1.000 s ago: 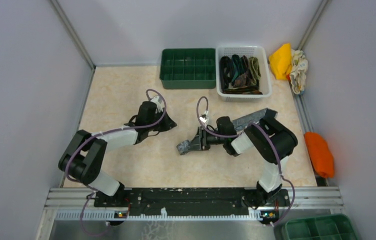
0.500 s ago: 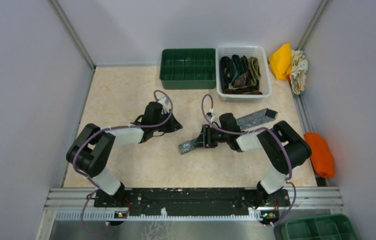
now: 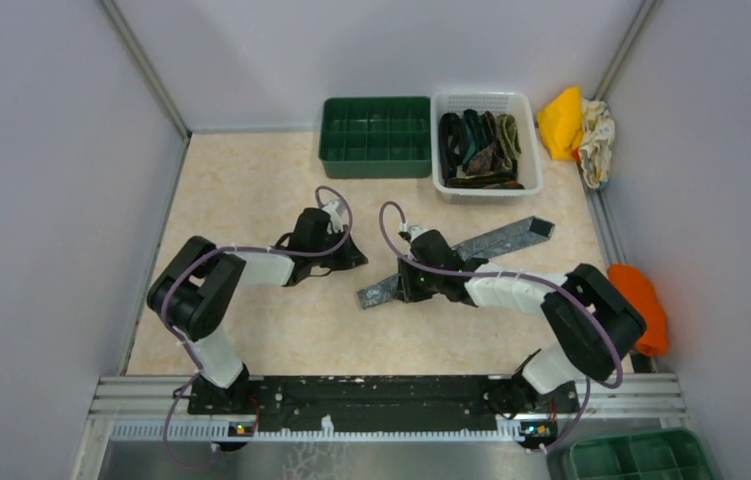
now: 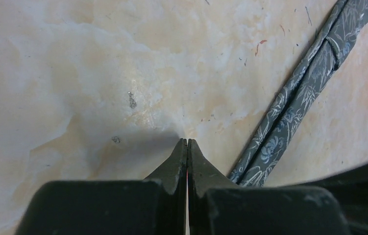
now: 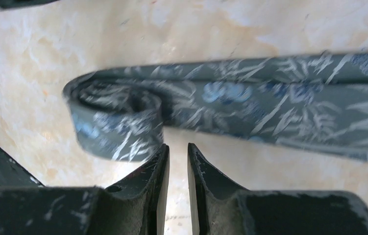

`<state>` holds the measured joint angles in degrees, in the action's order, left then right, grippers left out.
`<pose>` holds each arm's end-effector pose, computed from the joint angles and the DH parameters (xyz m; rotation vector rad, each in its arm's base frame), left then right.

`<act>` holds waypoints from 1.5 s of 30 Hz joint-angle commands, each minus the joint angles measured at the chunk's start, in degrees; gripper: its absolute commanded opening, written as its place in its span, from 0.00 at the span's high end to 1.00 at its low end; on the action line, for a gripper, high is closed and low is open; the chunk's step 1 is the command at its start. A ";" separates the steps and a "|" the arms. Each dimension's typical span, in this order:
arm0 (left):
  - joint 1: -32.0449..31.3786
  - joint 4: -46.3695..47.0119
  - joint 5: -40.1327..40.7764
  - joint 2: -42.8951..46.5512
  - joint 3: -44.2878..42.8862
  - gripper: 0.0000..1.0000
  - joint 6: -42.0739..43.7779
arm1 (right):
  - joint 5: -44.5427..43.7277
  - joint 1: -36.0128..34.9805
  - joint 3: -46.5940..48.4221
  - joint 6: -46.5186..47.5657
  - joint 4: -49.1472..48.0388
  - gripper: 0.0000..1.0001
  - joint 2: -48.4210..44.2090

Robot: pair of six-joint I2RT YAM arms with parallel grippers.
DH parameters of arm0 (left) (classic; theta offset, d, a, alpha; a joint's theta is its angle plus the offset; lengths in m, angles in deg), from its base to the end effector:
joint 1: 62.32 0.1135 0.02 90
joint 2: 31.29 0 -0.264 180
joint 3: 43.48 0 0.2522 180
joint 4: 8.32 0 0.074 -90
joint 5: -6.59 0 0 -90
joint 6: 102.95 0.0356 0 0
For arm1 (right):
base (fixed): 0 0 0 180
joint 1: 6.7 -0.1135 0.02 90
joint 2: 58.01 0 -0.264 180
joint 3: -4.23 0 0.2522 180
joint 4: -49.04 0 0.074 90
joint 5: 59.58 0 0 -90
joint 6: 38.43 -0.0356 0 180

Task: Roll the ties
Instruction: Roll the tie at the center of the board.

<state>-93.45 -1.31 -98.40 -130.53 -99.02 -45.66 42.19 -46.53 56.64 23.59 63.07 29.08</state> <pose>0.2791 -0.1793 0.1351 0.1219 2.3356 -0.8800 0.2148 0.1886 0.1519 -0.3618 2.5270 0.7543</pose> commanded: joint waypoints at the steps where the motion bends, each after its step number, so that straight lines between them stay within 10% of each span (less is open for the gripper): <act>1: -0.28 5.13 -3.49 -2.75 -0.94 1.00 2.77 | -17.35 -7.75 2.79 1.87 9.81 0.80 -8.45; 10: -0.96 11.87 -8.09 -2.34 3.25 1.00 3.02 | -16.54 -15.32 -1.06 -3.42 5.61 0.99 -5.43; 30: -3.55 12.44 -8.72 -3.66 5.18 1.00 3.17 | -20.75 -16.03 4.71 0.64 2.53 1.00 3.66; 40: 3.56 -10.59 25.66 13.48 2.83 1.00 -8.03 | -32.87 -21.75 8.04 4.25 16.19 0.98 -7.11; 45: 3.61 -22.07 39.12 32.75 6.90 1.00 -13.22 | -38.37 -25.92 14.93 6.92 22.26 0.75 -4.69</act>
<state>-89.26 -12.30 -74.20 -109.92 -94.91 -52.88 10.87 -69.50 64.77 27.24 79.92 23.81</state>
